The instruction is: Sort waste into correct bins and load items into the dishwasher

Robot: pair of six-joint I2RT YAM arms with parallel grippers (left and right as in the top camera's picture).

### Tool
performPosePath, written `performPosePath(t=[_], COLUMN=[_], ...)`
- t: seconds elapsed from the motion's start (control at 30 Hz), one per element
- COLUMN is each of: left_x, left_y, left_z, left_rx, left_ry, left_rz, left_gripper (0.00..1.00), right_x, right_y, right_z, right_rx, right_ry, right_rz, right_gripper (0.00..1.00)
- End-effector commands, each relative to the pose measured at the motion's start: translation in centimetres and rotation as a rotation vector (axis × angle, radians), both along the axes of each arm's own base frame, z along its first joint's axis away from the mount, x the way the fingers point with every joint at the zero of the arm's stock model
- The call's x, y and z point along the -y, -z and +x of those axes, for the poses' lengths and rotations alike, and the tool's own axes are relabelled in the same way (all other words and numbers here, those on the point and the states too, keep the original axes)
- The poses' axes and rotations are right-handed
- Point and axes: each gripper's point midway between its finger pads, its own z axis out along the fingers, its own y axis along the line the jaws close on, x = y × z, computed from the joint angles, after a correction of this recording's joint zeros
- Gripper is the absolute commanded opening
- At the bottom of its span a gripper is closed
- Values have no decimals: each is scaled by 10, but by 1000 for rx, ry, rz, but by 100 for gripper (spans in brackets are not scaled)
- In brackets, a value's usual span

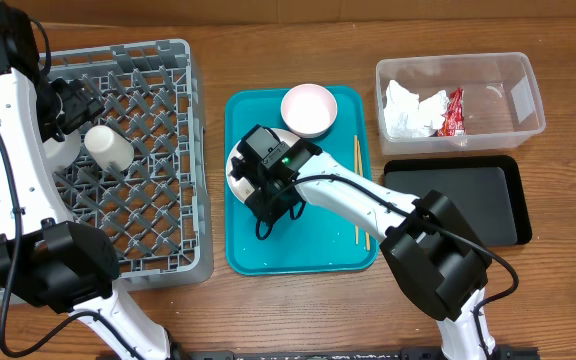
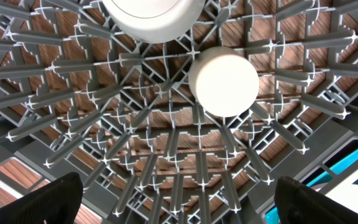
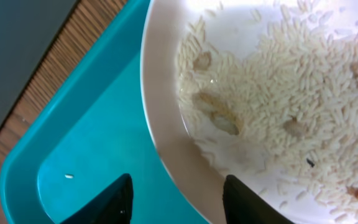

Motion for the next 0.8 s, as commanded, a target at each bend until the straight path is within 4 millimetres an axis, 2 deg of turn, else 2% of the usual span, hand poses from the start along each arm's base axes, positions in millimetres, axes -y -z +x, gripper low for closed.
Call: performPosePath(t=[0.0,0.2,0.43,0.53,0.57,0.6,0.67,0.77], left_x=[0,0,0,0,0,0,0,0], left_y=[-9,-9,-9,-9,-9,-9,-9,-9], left_z=[-4,-4,-4,-4,-4,-4,-4,-4], left_rx=[16,17,16,16,16,16,16,17], left_ry=[-9,-9,-9,-9,-9,-9,-9,-9], left_rz=[21,21,21,21,21,21,21,21], left_gripper=[100,100,100,100,100,100,100,100], right_x=[6,9,-1,2,4,5,6,8], right_y=[9,9,6,8,9,10,11,16], right_z=[-1,-2,12,9,6,6,4,2], right_rx=[-16,-21,35,23,11,8,2,-10], right_ry=[50,51,56,56,56,56,56,56], right_rz=[-40,-47,-6,-19,-31,-34,-40,-52], right_gripper=[53,53,52,41,33,30,27,28])
